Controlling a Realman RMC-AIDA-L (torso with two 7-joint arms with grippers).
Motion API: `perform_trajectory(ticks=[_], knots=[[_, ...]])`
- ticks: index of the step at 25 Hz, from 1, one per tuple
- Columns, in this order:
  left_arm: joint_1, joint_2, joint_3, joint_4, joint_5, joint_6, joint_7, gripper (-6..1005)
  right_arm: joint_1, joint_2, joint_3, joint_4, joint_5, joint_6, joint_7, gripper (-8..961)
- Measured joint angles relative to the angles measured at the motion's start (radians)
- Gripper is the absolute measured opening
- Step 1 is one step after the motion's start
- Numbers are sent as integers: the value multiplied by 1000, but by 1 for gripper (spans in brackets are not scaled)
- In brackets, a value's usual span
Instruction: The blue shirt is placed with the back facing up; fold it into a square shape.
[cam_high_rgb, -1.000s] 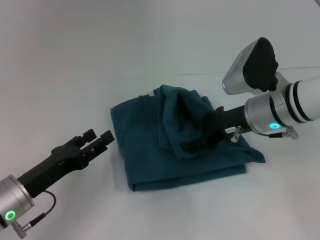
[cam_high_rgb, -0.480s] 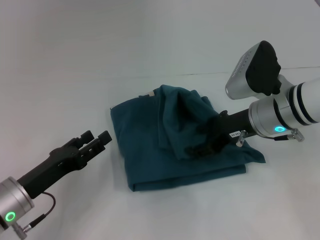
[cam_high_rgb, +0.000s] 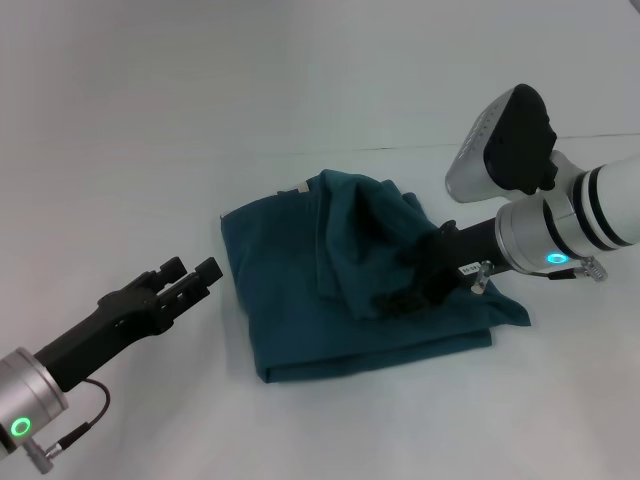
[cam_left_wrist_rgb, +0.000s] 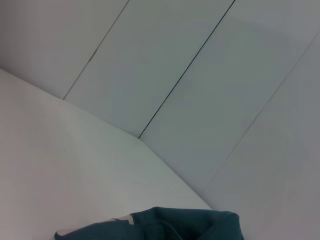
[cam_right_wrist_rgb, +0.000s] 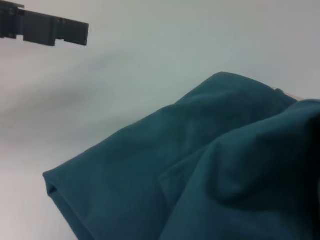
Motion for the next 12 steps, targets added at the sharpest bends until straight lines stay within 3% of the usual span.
perform_trajectory(ticks=[6, 12], knots=[[-6, 0, 0, 1, 0, -10, -2, 753, 8, 2, -41, 0, -42, 32, 29, 786], [-10, 0, 0, -1, 0, -13, -3, 753, 11, 3, -89, -2, -69, 66, 78, 663]])
